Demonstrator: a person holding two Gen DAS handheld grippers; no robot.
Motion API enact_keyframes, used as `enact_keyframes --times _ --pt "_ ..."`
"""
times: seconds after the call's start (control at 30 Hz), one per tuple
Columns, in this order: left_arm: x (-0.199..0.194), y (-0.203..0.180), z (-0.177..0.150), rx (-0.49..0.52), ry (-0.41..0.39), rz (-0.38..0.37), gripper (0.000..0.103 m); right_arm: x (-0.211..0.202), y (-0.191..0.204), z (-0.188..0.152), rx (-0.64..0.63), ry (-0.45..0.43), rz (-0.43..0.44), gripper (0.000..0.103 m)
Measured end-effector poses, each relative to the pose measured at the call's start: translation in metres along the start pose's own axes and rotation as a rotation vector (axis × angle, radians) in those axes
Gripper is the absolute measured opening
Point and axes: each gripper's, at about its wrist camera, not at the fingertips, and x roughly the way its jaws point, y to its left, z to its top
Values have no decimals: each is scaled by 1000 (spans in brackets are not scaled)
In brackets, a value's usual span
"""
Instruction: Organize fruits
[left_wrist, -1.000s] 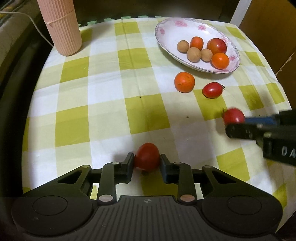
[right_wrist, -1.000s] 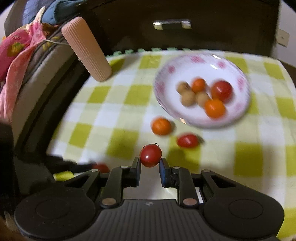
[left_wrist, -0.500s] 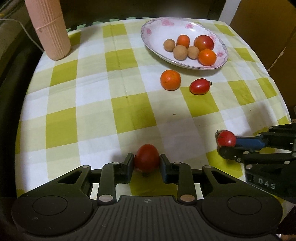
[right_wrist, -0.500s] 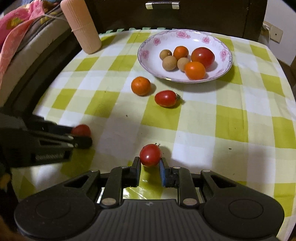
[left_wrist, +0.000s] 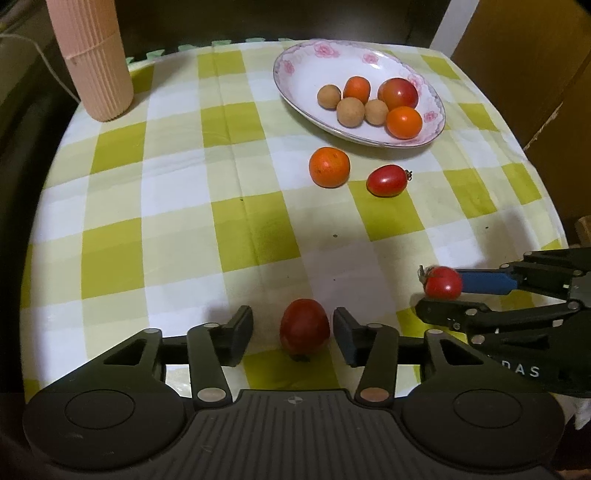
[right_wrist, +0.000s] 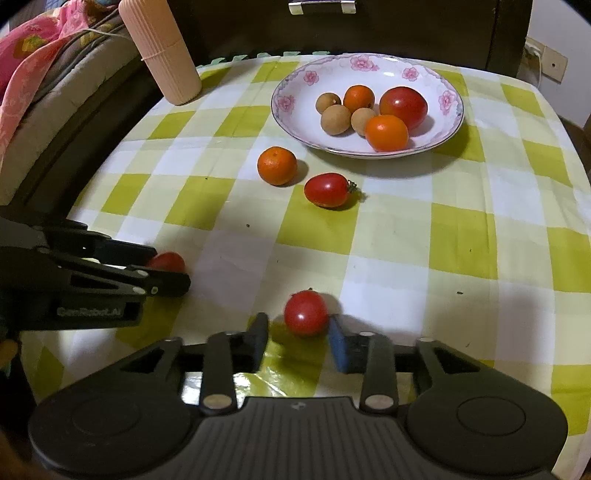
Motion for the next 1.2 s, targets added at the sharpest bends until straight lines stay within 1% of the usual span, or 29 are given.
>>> enact_keyframes --times 0.07,0.23,0.37,0.4,0.47,0.5,0.57,0.6,0.63,0.83,1.2 --pt "1 -2 -1 2 4 -4 57 1 -1 1 12 -2 7 38" --pt "-1 -2 -2 -2 4 -6 57 2 -5 2 31 -7 -19 38" --pt "0 -3 -4 -8 8 -4 56 1 -2 3 11 -10 -23 36" --pt "3 -5 -5 -3 16 0 53 1 0 2 4 -7 -28 35" --pt "3 -9 -6 17 12 19 53 2 1 1 -5 -2 -38 29" --pt "4 -9 -6 20 9 23 49 2 1 1 -8 -1 -43 27" --pt "4 -8 -6 19 4 26 45 0 -1 0 0 -1 -36 26" --pt "4 -8 -6 18 5 22 40 0 -2 -1 3 -3 -35 26" --pt "4 -8 -6 16 6 19 37 0 -2 -1 4 -5 -36 26" --pt "1 -8 -3 16 -5 12 37 -3 -1 -1 6 -15 -26 25" --pt "-6 -9 14 -5 -42 -6 36 -8 2 10 17 -43 -12 25"
